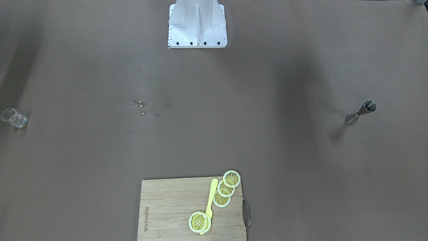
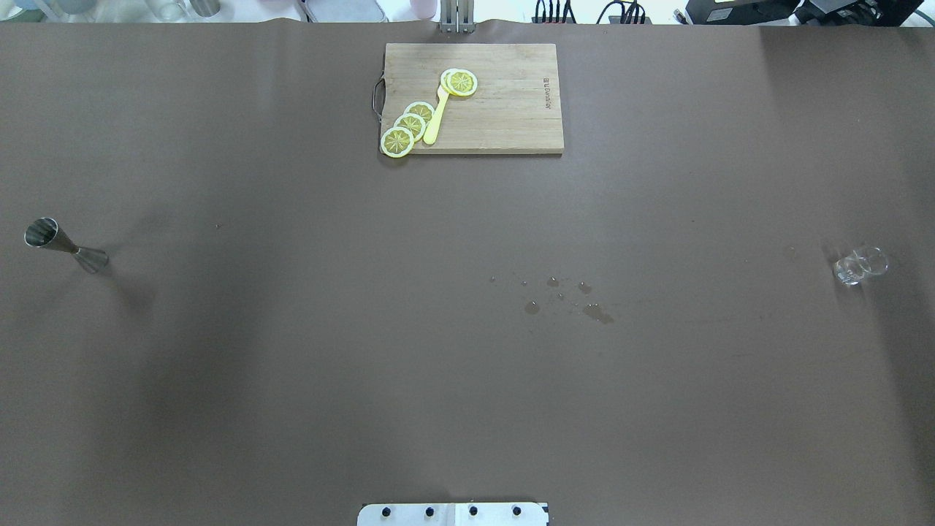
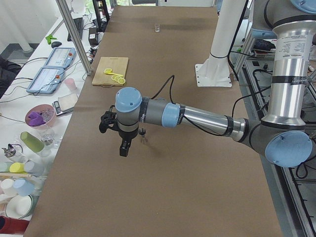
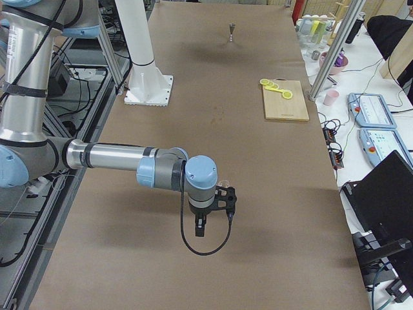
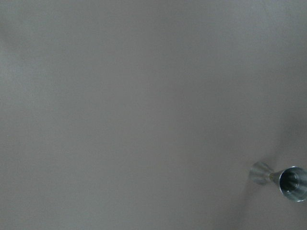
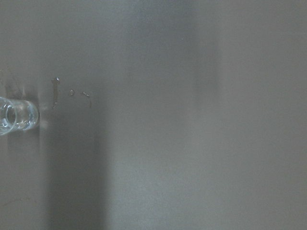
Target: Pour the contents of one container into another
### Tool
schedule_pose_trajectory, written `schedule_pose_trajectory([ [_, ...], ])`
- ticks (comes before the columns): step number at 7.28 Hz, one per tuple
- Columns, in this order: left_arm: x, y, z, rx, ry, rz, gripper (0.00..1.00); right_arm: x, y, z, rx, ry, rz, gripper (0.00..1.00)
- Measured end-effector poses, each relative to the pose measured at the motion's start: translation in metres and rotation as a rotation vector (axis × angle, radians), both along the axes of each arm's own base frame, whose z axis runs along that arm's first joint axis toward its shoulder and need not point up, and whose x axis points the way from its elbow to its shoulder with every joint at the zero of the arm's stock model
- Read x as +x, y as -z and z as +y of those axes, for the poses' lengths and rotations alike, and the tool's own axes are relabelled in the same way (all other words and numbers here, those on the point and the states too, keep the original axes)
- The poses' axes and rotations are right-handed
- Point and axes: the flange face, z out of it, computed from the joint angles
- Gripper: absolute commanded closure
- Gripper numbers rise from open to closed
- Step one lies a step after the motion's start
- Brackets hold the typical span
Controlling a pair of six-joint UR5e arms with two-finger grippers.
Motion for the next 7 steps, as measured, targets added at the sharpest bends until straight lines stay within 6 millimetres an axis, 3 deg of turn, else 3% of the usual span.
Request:
schedule_pose_trajectory([
  [3,0.006,0.035,-0.018,0.088,0.056,0.017,0.03,0.0,0.0,0.0,0.001,0.0,0.0,0.0],
  [5,0.031,0.052,-0.024,0.118,0.089,0.049,0.03,0.0,0.001,0.0,0.001,0.0,0.0,0.0],
  [7,0.072,0.084,-0.021,0.112,0.119,0.095,0.03,0.0,0.001,0.0,0.001,0.0,0.0,0.0],
])
